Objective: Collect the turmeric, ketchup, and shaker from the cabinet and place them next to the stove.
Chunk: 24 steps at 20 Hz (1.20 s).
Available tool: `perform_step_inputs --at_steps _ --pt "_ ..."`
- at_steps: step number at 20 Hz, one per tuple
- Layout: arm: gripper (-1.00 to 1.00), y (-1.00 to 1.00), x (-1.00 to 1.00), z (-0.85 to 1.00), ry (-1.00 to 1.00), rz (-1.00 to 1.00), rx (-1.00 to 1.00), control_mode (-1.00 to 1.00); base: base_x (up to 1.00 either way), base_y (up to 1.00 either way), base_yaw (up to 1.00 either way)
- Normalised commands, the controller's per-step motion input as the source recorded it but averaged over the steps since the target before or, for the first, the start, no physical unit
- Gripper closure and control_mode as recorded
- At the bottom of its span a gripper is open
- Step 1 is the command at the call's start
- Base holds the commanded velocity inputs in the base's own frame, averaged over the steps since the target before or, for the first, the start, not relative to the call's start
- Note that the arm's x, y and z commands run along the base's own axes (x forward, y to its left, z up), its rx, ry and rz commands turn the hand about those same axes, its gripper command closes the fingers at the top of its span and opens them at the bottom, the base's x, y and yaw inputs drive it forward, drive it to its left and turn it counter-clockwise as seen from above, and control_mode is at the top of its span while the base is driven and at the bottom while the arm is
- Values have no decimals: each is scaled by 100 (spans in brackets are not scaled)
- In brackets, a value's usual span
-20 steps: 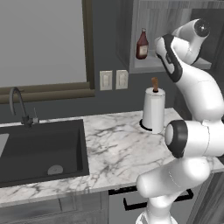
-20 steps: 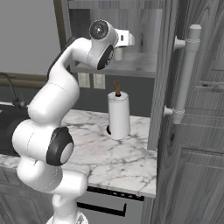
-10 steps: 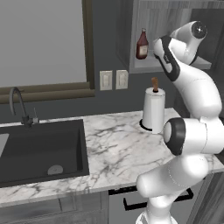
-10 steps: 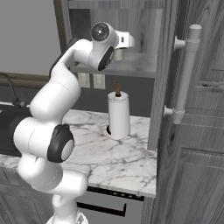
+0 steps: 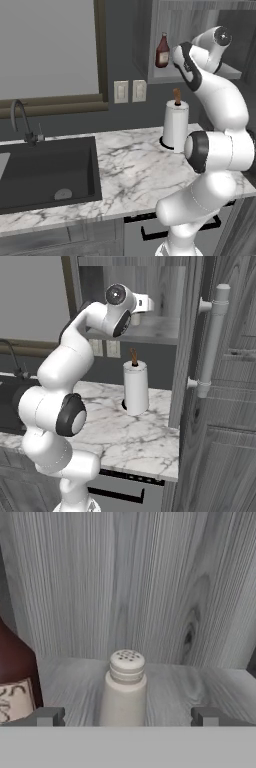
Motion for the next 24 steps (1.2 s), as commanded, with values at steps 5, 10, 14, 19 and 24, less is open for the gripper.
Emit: perform_step_inputs --at_steps 5,10,14,19,24 --pt "-100 0 18 -4 0 0 0 -100 0 0 0" --pt "-100 0 15 -7 0 0 0 -100 0 0 0" --pt "-100 0 11 -8 0 0 0 -100 0 0 0" --pt "-100 0 5 -7 0 0 0 -100 0 0 0" --pt "-100 0 6 -4 0 0 0 -100 0 0 0"
